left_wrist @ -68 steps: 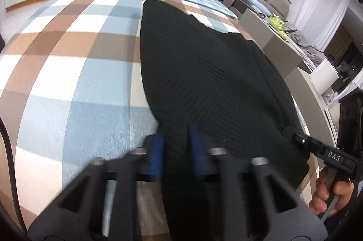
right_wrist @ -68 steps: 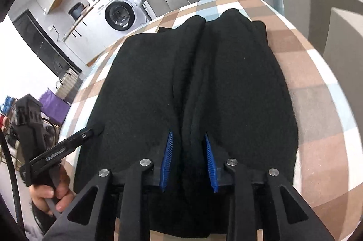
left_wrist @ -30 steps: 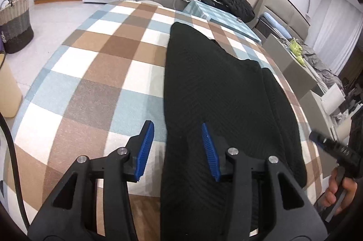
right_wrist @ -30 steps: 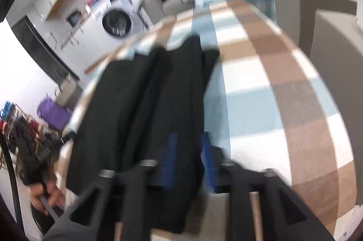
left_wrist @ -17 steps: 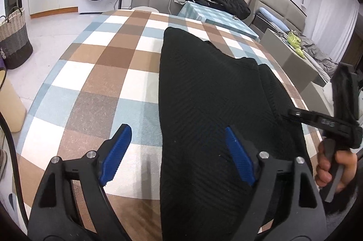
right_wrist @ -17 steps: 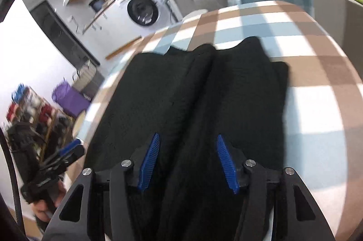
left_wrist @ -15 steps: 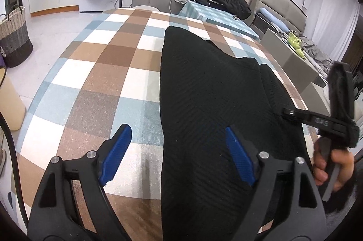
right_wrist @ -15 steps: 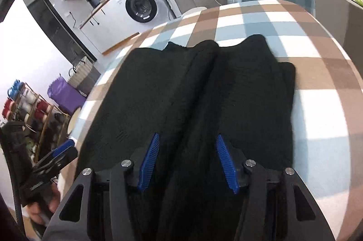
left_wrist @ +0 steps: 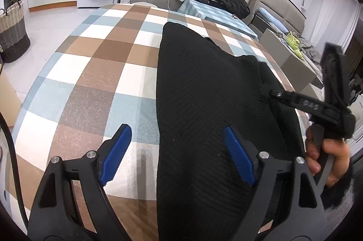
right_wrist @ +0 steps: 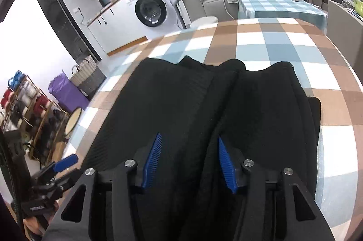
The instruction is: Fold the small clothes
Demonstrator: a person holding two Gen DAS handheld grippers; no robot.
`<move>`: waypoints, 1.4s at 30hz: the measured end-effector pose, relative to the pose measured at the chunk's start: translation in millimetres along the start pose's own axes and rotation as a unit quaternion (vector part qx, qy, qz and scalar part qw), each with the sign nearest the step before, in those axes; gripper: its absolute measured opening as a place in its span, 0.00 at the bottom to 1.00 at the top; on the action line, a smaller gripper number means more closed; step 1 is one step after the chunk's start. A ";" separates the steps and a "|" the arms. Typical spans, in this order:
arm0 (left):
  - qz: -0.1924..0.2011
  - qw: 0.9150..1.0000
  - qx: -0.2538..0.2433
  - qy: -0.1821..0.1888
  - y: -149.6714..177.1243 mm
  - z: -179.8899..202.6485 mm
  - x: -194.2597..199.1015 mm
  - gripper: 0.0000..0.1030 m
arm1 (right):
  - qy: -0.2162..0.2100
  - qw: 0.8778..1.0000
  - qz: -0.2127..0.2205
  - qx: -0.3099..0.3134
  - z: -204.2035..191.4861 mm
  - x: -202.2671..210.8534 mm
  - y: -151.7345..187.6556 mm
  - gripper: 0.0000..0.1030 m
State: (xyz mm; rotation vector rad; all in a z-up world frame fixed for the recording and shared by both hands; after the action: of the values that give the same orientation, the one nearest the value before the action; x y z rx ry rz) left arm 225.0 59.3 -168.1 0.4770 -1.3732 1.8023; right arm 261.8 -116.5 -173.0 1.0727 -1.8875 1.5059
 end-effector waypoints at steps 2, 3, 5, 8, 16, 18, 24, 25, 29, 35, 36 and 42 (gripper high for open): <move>-0.002 1.000 0.000 -0.001 0.0 0.4 -1.3 0.80 | 0.016 1.000 -0.019 -0.007 7.2 -10.8 0.8 0.38; -0.002 1.000 -0.001 -0.002 0.1 0.8 -1.7 0.80 | 0.019 1.000 -0.024 -0.005 8.2 -13.6 1.1 0.35; -0.001 1.000 0.001 -0.003 -0.1 0.7 -1.2 0.80 | 0.021 1.000 -0.016 0.012 1.3 -11.2 -0.8 0.22; 0.002 1.000 0.009 0.000 -1.1 -0.8 1.3 0.80 | 0.011 0.999 0.012 0.037 -12.3 9.5 -9.2 0.09; 0.004 1.000 0.020 0.009 -1.8 -2.7 4.6 0.80 | 0.035 0.999 0.035 -0.015 27.0 51.1 -31.9 0.09; 0.000 1.000 0.021 0.009 -0.3 -2.0 2.1 0.80 | 0.042 0.998 0.001 -0.047 50.0 30.9 -25.2 0.09; -0.004 1.000 0.010 0.006 1.7 1.6 0.0 0.80 | 0.018 0.997 -0.026 -0.075 64.8 25.7 0.5 0.25; -0.004 1.000 0.010 0.006 1.8 1.7 -0.5 0.80 | 0.010 0.997 -0.024 -0.077 64.3 28.9 3.9 0.34; -0.008 1.000 0.009 0.006 2.5 3.4 -3.9 0.80 | -0.004 0.997 -0.022 -0.072 59.0 42.4 26.4 0.37; -0.011 1.000 -0.006 0.011 2.4 13.9 -6.7 0.80 | 0.011 0.999 0.033 -0.033 42.8 72.2 30.5 0.04; -0.010 1.000 -0.007 0.011 2.3 14.9 -5.9 0.80 | 0.014 0.999 0.035 -0.033 40.9 76.8 30.1 0.04; -0.012 1.000 -0.009 0.013 2.4 18.1 -6.3 0.80 | 0.031 0.996 -0.016 -0.079 69.2 44.9 44.2 0.06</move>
State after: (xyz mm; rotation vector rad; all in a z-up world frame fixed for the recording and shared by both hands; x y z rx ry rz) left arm 223.9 40.0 -167.9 0.4561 -1.3596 1.7698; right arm 206.5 -191.5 -181.8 0.9703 -1.9022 1.3318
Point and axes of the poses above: each gripper's, at about its wrist camera, not at the fingertips, and x roughly against the way its jaws point, z to its right, y to its underside, the point moved 3 cm from there along -x, roughly the way its jaws point, and after that the axes turned 2 degrees about y, right-handed, at the moved point
